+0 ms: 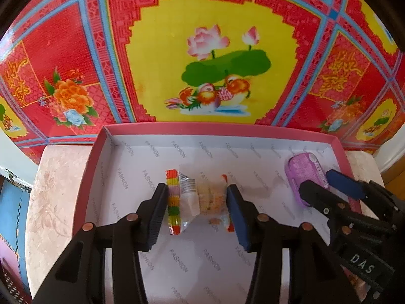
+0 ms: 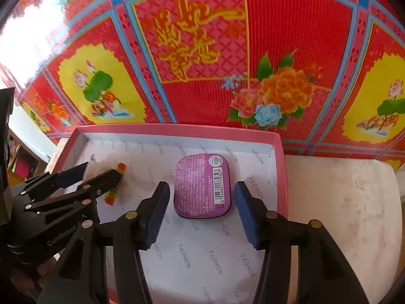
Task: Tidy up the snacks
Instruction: 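Open the left tool releasing the candy packet while the right tool releases the tin, then withdraw both tools from the tray back toward the snack pile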
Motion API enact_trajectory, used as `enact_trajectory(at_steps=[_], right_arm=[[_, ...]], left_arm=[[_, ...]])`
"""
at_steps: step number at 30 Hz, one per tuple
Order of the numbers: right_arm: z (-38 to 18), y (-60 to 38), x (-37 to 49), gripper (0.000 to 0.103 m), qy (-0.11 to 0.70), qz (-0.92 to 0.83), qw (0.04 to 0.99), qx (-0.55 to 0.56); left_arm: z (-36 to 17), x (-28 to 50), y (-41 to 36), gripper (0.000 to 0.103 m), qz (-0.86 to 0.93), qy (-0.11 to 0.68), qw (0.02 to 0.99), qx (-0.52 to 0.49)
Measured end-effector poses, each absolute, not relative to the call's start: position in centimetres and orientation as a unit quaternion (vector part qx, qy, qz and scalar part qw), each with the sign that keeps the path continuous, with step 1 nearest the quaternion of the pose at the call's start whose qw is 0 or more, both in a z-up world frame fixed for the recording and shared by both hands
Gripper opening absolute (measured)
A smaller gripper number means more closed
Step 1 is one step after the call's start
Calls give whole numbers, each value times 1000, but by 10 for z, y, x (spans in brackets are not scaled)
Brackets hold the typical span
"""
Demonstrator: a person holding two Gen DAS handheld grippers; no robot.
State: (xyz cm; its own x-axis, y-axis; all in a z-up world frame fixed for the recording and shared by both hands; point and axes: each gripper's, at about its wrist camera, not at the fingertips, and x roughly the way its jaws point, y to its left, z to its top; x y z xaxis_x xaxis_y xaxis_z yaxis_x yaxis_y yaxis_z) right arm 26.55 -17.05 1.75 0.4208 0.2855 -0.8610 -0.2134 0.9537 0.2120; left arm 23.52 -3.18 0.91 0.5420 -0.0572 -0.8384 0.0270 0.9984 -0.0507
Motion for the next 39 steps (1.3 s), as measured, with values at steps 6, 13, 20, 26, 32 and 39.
enact_trajectory(at_steps=[6, 13, 20, 26, 32, 39], right_arm=[[31, -177, 260, 58, 513, 152, 843, 50], [47, -186, 244, 58, 514, 154, 841, 67], [60, -198, 224, 58, 509, 155, 843, 80], [70, -205, 204, 58, 505, 157, 845, 82], [72, -210, 183, 58, 500, 154, 848, 84], [74, -222, 163, 58, 500, 147, 849, 91]], left_arm=[[21, 220, -32, 50, -20, 469, 883, -5], [38, 190, -36, 50, -26, 460, 888, -3], [55, 163, -34, 50, -31, 455, 890, -3], [66, 145, -29, 50, -34, 451, 892, -8], [63, 139, -29, 50, -37, 455, 890, -13], [56, 123, -22, 50, -39, 464, 885, -25]])
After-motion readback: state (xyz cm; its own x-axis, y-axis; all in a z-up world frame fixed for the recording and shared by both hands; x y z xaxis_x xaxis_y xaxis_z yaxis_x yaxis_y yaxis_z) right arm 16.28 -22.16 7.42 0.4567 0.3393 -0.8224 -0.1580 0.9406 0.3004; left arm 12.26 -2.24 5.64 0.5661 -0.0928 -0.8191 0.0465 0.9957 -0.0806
